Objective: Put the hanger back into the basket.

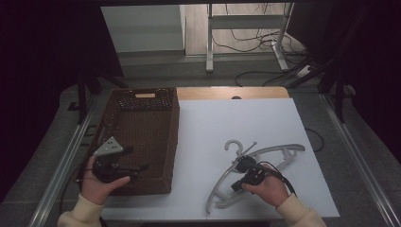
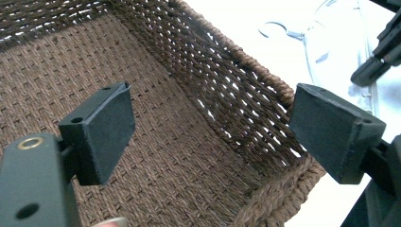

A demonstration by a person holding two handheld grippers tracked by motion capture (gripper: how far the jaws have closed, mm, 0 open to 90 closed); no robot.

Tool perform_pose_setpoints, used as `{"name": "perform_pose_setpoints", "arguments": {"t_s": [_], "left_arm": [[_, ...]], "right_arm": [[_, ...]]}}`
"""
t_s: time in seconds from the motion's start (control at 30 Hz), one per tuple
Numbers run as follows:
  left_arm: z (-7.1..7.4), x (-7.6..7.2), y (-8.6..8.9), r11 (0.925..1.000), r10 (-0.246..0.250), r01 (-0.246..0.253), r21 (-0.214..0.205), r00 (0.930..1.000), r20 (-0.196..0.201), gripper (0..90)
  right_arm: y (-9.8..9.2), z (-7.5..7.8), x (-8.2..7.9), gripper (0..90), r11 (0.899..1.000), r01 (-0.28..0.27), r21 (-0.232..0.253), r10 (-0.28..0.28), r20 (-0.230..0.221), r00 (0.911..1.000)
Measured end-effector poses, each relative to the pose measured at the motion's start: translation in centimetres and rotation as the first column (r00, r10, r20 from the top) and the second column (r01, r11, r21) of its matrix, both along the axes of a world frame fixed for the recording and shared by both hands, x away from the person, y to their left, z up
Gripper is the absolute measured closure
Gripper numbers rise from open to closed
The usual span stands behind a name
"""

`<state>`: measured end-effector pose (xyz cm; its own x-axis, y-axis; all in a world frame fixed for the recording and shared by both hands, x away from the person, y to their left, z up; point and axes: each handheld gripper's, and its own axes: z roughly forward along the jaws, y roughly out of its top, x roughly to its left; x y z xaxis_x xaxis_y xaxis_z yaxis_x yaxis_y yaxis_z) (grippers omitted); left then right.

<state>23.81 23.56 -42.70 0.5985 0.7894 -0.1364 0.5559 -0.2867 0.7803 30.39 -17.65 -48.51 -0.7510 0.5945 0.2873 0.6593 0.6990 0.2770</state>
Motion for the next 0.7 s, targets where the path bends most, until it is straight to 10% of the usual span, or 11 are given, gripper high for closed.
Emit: {"name": "perform_pose_setpoints", "arguments": {"t_s": [0.4,0.7], "left_arm": [[0.0,0.1,-0.6,0.9999,-0.011,0.011,0.001,0.9999,-0.005,15.4],[0.4,-0.1,-1.7,0.9991,-0.043,0.043,0.0,0.9991,-0.003,15.2]], "right_arm": [[-4.1,2.5,1.6,84.5,0.981,0.161,0.106,-0.175,0.143,0.9741],[-8.5,3.3,3.1,30.7,0.882,0.373,0.287,-0.439,0.218,0.8715]]}}
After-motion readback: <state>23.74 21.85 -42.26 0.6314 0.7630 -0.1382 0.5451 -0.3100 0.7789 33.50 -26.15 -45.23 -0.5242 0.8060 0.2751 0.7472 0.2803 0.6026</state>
